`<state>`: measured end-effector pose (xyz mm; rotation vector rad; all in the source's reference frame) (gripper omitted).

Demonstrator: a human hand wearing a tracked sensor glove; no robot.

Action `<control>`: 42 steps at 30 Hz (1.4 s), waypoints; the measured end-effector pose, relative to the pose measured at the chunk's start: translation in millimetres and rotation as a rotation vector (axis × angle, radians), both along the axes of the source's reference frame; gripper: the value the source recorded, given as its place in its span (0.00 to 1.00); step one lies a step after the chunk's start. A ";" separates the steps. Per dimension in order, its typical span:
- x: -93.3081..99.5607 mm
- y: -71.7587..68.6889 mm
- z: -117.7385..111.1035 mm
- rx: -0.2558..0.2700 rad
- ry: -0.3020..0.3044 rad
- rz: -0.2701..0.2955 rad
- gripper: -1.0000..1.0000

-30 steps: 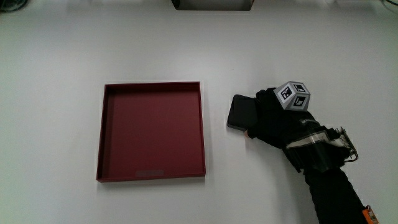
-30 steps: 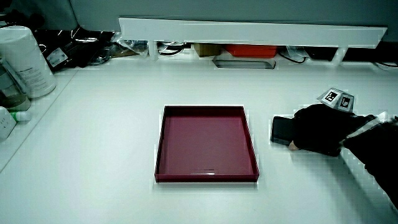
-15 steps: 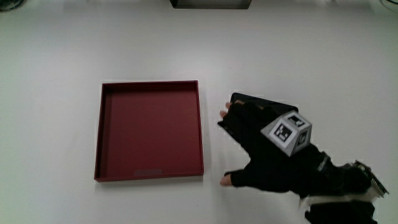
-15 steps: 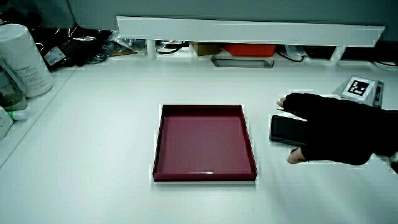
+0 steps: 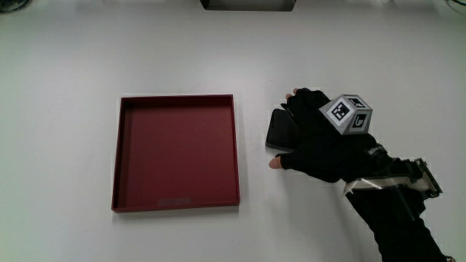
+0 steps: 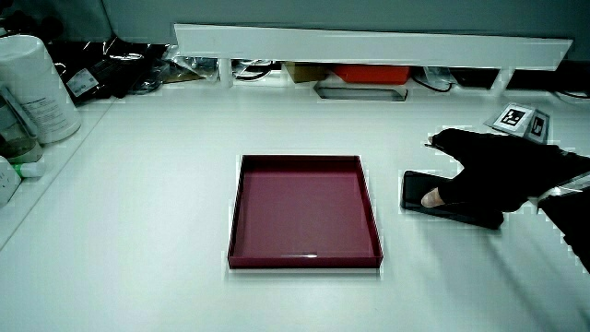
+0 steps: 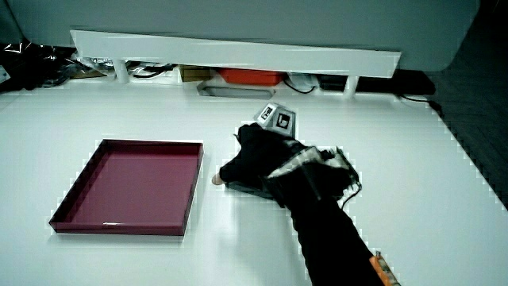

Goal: Pick battery from desk

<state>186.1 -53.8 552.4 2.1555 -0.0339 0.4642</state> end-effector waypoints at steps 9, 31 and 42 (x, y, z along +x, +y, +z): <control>0.7 -0.2 -1.2 0.017 0.010 0.007 0.53; -12.4 1.2 -25.9 0.220 -0.043 -0.045 1.00; -73.7 1.9 -81.9 0.307 -0.227 -0.175 1.00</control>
